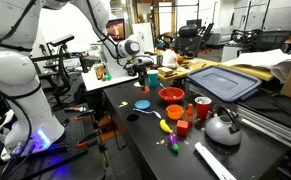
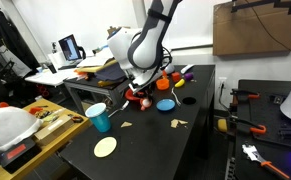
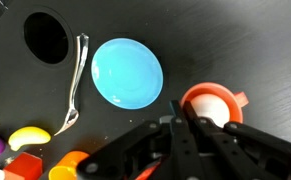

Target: Move the left red cup to the right

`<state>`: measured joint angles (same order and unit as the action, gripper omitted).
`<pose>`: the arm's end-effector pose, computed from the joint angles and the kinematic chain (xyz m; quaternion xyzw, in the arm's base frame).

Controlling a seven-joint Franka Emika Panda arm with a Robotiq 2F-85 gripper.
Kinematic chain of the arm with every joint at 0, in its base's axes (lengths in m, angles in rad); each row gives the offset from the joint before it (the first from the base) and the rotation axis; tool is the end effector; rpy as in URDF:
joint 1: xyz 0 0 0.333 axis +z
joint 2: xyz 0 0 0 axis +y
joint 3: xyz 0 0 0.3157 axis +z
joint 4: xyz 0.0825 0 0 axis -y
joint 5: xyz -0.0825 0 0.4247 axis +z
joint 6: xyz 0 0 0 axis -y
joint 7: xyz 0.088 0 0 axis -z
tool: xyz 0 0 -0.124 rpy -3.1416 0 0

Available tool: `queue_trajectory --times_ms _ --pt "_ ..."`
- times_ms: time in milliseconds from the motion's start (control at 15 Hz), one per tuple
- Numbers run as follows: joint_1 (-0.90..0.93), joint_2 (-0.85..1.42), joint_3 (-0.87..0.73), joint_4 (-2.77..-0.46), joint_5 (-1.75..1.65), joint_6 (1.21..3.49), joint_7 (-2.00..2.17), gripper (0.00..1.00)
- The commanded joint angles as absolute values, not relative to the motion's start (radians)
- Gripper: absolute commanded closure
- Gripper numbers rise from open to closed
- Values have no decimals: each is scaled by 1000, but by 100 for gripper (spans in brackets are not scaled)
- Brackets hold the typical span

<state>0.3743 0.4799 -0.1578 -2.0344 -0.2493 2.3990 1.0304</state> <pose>0.5971 0.1239 0.1505 0.9465 -0.2961 0.0210 0.1270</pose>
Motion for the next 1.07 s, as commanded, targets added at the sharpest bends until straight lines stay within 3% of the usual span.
queue_trajectory --times_ms 0,1000 --pt "350 417 -150 -2087 -282 2376 1106 99" --pt "306 399 -149 -2092 -309 2362 1172 99"
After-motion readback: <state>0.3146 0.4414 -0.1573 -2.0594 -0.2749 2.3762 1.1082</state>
